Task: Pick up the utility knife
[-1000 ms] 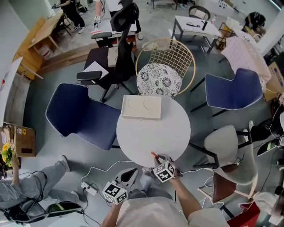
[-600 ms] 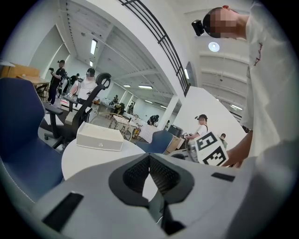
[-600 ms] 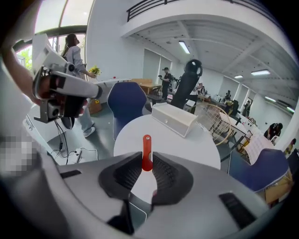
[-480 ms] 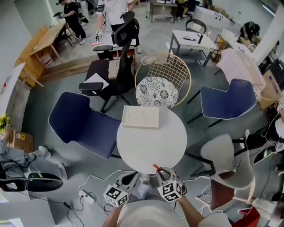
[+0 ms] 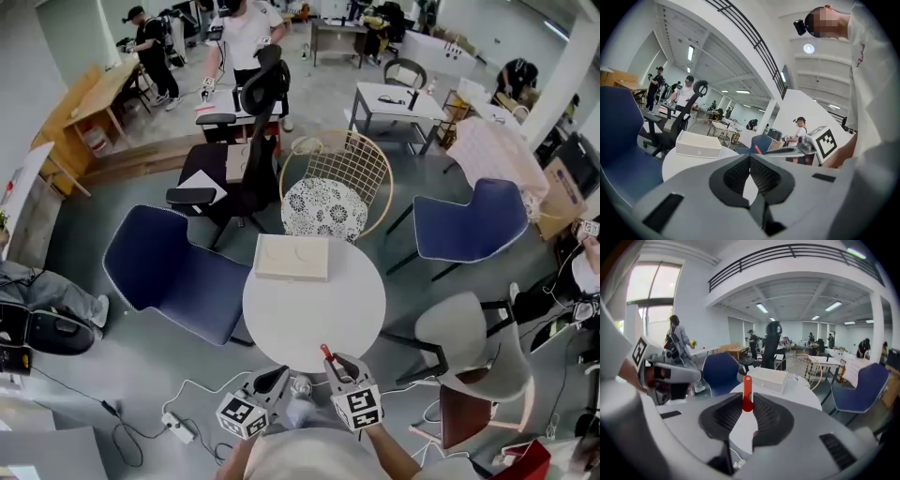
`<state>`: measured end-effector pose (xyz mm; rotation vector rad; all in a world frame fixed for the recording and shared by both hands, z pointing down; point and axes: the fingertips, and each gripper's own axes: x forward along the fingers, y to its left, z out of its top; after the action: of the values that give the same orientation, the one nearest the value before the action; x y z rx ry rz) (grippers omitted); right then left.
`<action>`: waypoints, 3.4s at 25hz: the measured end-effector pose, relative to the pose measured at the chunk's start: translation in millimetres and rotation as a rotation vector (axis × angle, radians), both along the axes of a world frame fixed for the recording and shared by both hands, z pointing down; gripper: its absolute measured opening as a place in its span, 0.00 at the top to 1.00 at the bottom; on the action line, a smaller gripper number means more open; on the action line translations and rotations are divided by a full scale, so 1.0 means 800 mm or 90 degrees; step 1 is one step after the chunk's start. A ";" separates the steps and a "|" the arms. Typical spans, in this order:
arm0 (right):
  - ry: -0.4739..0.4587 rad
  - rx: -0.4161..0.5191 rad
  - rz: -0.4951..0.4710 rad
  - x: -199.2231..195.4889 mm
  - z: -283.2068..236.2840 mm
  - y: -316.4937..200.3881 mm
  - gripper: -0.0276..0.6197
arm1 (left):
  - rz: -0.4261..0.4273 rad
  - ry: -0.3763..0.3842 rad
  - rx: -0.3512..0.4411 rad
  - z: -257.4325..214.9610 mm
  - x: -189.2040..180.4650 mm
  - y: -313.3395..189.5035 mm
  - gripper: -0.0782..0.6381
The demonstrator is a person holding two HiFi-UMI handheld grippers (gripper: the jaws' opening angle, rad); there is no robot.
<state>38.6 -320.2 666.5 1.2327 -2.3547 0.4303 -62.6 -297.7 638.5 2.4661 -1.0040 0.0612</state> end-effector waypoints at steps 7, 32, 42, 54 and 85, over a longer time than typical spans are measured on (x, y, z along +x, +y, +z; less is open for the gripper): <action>-0.099 0.019 0.074 0.013 -0.038 0.000 0.83 | 0.000 0.004 0.044 -0.031 -0.002 -0.002 0.87; -0.084 0.105 0.113 0.002 -0.075 0.231 0.83 | 0.026 0.020 0.104 -0.047 -0.014 0.226 0.87; -0.084 0.114 0.106 -0.011 -0.088 0.332 0.83 | 0.032 0.026 0.109 -0.060 -0.014 0.321 0.87; -0.093 0.139 0.112 0.012 -0.103 0.377 0.83 | 0.048 0.017 0.128 -0.071 0.014 0.363 0.87; -0.090 0.185 0.090 0.055 -0.134 0.409 0.84 | 0.044 0.007 0.164 -0.097 0.076 0.396 0.87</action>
<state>82.4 6.6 559.5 1.5535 -2.5259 0.2301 -1.6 18.9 561.0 2.7309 -0.9756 -0.0634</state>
